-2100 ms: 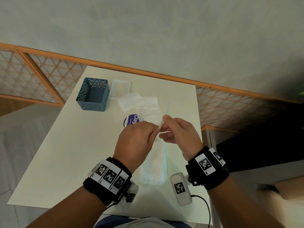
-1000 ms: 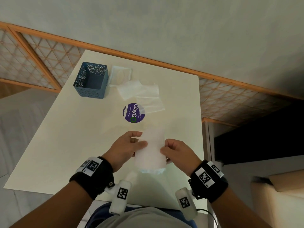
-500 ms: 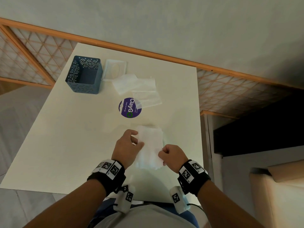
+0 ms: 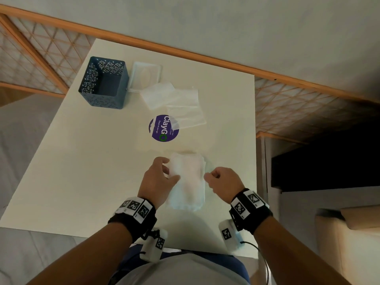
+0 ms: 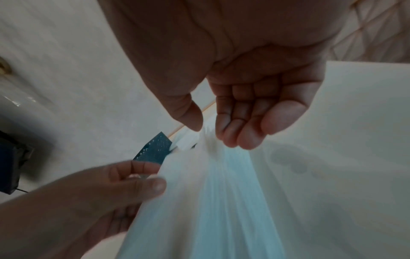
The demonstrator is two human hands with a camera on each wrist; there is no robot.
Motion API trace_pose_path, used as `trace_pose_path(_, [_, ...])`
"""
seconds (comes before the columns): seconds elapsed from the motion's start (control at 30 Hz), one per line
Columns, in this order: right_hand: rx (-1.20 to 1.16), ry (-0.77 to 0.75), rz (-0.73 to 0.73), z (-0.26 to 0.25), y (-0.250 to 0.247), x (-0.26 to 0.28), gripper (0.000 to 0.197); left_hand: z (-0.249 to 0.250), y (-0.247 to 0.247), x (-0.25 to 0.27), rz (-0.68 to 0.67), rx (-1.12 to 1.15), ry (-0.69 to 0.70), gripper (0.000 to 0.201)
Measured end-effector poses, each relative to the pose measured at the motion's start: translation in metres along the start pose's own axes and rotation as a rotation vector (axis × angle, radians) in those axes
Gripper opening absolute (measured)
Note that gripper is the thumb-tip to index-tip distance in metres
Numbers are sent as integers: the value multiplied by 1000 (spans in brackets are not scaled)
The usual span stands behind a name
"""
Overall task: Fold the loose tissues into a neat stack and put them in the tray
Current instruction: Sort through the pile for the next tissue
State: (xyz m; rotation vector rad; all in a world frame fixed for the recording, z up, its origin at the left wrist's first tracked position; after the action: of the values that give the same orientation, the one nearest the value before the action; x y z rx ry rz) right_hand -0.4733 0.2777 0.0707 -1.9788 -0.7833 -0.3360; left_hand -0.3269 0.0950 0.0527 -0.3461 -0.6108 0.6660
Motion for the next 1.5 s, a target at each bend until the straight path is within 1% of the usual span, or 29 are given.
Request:
trace_pose_path(0.1, [44,-42,38,-14,-27,-32,30,0,0,-3,-29,-46,6,58])
trace_pose_path(0.17, [97,-93,57,-29,-41,-59,24,1,-1,-4,-21,-77,25,60])
trace_pose_path(0.3, [288,-238,89,-63,-47,-126,15,2,-7,-3,53,-92,83,54])
trace_pose_path(0.37, [413,-315,67,-77,-39,-158,29,3,-11,-3,86,-65,98,48])
trace_pose_path(0.43, [533,-360,41,-88,-30,-184,40,5,-14,-5,109,-41,104,41])
trace_pose_path(0.47, [596,-379,33,-93,-24,-195,42,7,-16,-5,116,-30,107,37])
trace_pose_path(0.53, [720,-411,22,-99,-13,-213,39,14,-18,-7,120,1,112,29])
trace_pose_path(0.6, [794,-407,18,-101,-3,-225,36,23,-19,-10,121,28,126,21])
trace_pose_path(0.67, [808,-395,15,-98,5,-232,35,33,-17,-15,105,40,150,15])
trace_pose_path(0.73, [825,-403,48,-98,10,-236,34,42,-16,-19,86,50,174,11])
trace_pose_path(0.83, [838,-439,104,-101,13,-237,29,50,-15,-24,74,64,196,8])
trace_pose_path(0.97, [800,-445,100,-97,14,-231,24,53,-15,-29,65,77,198,9])
trace_pose_path(1.07, [650,-413,102,-97,3,-217,20,53,-18,-32,64,97,195,10])
trace_pose_path(1.17, [335,-379,79,-96,-12,-194,14,53,-21,-36,76,119,190,9])
trace_pose_path(1.3, [-32,-343,-28,-93,-38,-158,24,57,-25,-40,86,135,176,10])
trace_pose_path(1.37, [-285,-268,-73,-89,-50,-141,28,59,-27,-41,85,142,169,10])
trace_pose_path(1.4, [-425,-206,-90,-87,-54,-134,28,60,-27,-42,80,149,161,9])
trace_pose_path(1.5, [-854,-6,-123,-79,-59,-117,4,63,-29,-43,67,166,124,6])
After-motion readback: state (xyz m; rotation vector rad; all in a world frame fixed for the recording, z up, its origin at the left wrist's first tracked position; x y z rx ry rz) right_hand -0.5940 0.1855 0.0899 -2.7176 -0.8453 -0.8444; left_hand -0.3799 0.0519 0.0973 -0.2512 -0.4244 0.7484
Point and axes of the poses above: each hand's wrist, its own x-axis away from the middle knuckle, its own y-axis out of the palm, z = x × y, the point moved 4 cm from there along -x, towards the middle knuckle, and after that the axes turned 5 degrees about z, right-handed, at the moved point
